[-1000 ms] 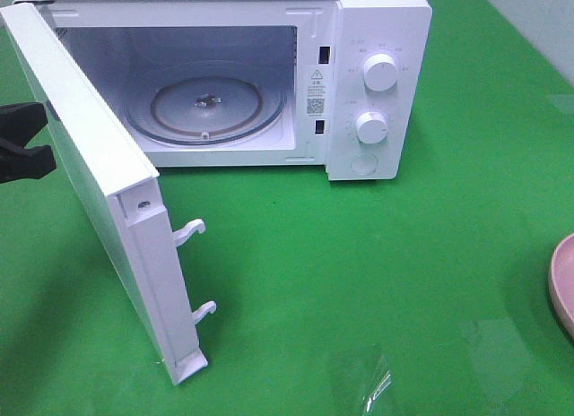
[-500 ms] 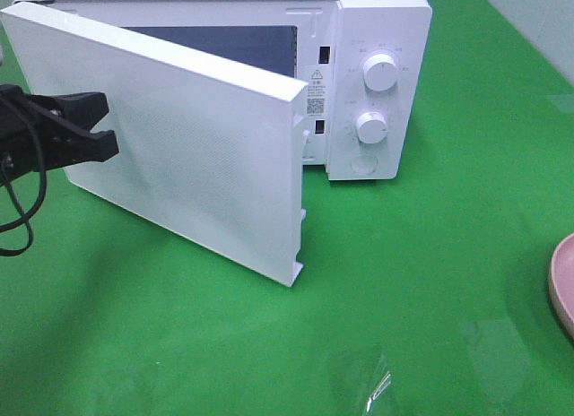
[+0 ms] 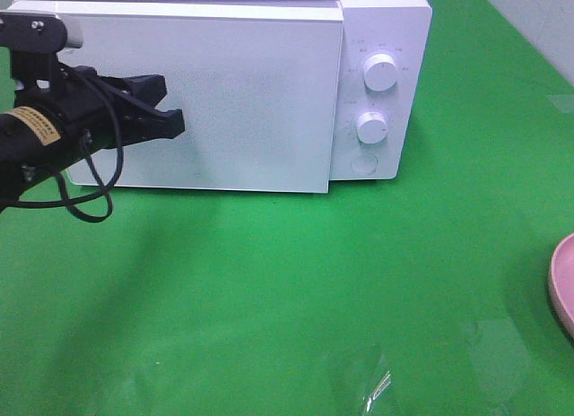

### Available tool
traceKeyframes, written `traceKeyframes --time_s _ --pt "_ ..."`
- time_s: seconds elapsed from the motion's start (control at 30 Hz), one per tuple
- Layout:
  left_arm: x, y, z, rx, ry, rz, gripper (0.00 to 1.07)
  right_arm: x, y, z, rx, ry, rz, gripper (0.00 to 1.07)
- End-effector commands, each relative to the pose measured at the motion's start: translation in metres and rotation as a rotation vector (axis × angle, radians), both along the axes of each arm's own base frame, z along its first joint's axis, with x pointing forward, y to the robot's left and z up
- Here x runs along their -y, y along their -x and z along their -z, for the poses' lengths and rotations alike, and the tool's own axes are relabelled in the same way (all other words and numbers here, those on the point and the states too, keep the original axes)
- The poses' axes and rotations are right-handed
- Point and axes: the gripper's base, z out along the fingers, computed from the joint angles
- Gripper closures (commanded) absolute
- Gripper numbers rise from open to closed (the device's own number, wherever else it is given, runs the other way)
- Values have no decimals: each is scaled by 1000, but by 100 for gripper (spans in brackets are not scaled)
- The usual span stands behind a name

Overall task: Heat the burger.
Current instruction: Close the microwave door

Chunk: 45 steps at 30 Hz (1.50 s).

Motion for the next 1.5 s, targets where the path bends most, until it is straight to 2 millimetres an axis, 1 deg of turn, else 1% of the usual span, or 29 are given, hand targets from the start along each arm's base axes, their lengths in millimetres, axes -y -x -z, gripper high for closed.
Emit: traceKeyframes --time_s 0.03,0.07,0.1,0.13,0.17,0.2,0.27,0.37,0.4,0.43,0.5,0.53,0.57,0.67,0.73,0.93,1.0,1.03,1.13,1.17,1.2,1.27,1.3,1.33,1.37,1.4,1.43,1.47,1.5 --pt "15 -10 -1 1 38 -21 107 0 4 0 34 -6 3 34" --pt "15 -10 -1 1 38 -21 107 0 4 0 34 -6 3 34" --pt "23 -13 1 -10 39 -16 107 0 4 0 34 -6 3 34" --pt "23 -13 1 -10 39 -16 107 0 4 0 34 -6 3 34" --pt "30 -17 0 -7 42 -3 107 0 4 0 34 -6 3 34" --pt "30 -17 0 -7 42 -3 107 0 4 0 34 -6 3 34" --pt "48 -27 0 3 32 21 107 0 4 0 34 -6 3 34" --pt "51 -29 1 0 31 22 107 0 4 0 34 -6 3 34" --pt "56 -34 0 -8 35 17 107 0 4 0 34 -6 3 34" --pt "56 -34 0 -8 35 17 107 0 4 0 34 -6 3 34" --pt "65 -46 -2 -15 37 17 107 0 4 0 34 -6 3 34" --pt "65 -46 -2 -15 37 17 107 0 4 0 34 -6 3 34" --pt "68 -51 -3 -8 43 17 107 0 4 0 34 -6 3 34" --pt "70 -53 -4 -7 45 17 107 0 4 0 34 -6 3 34" --pt "79 -62 -7 -2 48 25 107 0 4 0 34 -6 3 34" --pt "87 -70 -3 -7 47 31 107 0 4 0 34 -7 3 34" --pt "89 -67 -3 -23 39 42 107 0 4 0 34 -7 3 34" --pt "93 -61 -1 -63 10 60 107 0 4 0 34 -7 3 34" --pt "95 -57 0 -85 -3 68 107 0 4 0 34 -7 3 34" --pt "98 -48 1 -111 -20 88 107 0 4 0 34 -7 3 34" --pt "98 -48 1 -111 -20 88 107 0 4 0 34 -7 3 34" --pt "99 -29 0 -138 -28 110 105 0 4 0 34 -7 3 34" --pt "99 -29 0 -138 -28 110 105 0 4 0 34 -7 3 34" --pt "97 -21 0 -169 -37 111 98 0 4 0 34 -7 3 34" --pt "97 -21 0 -169 -37 111 98 0 4 0 34 -7 3 34" --pt "95 -12 -2 -196 -54 122 84 0 4 0 34 -7 3 34" --pt "95 -12 -2 -196 -54 122 84 0 4 0 34 -7 3 34" --pt "92 -4 -2 -239 -80 129 60 0 4 0 34 -7 3 34" --pt "92 -4 -2 -239 -80 129 60 0 4 0 34 -7 3 34"
